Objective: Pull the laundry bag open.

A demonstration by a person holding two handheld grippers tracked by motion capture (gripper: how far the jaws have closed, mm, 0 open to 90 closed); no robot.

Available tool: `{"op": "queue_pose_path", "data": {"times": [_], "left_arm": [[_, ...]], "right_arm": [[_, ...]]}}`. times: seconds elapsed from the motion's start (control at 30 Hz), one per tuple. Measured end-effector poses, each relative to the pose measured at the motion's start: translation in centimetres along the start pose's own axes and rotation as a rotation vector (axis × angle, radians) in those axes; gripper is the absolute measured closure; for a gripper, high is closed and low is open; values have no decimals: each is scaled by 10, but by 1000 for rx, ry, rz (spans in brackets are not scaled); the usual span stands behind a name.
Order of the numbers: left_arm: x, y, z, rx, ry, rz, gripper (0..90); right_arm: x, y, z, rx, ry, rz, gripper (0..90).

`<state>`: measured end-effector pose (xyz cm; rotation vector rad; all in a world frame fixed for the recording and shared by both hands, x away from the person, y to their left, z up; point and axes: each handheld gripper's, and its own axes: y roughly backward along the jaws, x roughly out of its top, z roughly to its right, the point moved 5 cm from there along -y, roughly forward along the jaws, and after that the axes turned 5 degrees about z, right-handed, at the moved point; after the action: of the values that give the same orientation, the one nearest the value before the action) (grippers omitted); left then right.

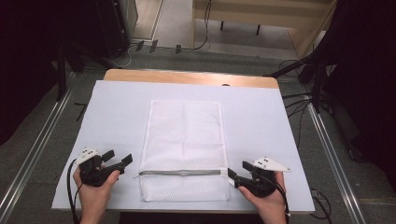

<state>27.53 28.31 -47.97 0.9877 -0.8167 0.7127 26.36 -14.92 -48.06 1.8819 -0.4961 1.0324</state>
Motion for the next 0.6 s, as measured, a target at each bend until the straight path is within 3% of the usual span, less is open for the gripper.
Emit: {"op": "queue_pose_path", "data": {"times": [0.07,0.17,0.2,0.27,0.4,0.6], "left_arm": [[4,3,-2,8,-62,15,117],[5,5,-2,78,-200,4,92],[6,6,-2,68,-229,5,92],[7,7,-2,40,-237,17,83],[8,7,-9,79,-244,6,78],[8,11,-15,74,-267,6,56]], "right_arm": [[3,3,9,-34,15,27,289],[6,6,21,-65,26,47,281],[7,6,24,-73,32,51,280],[7,7,32,-107,45,60,274],[9,13,48,-118,48,90,243],[9,28,77,-186,32,132,206]]}}
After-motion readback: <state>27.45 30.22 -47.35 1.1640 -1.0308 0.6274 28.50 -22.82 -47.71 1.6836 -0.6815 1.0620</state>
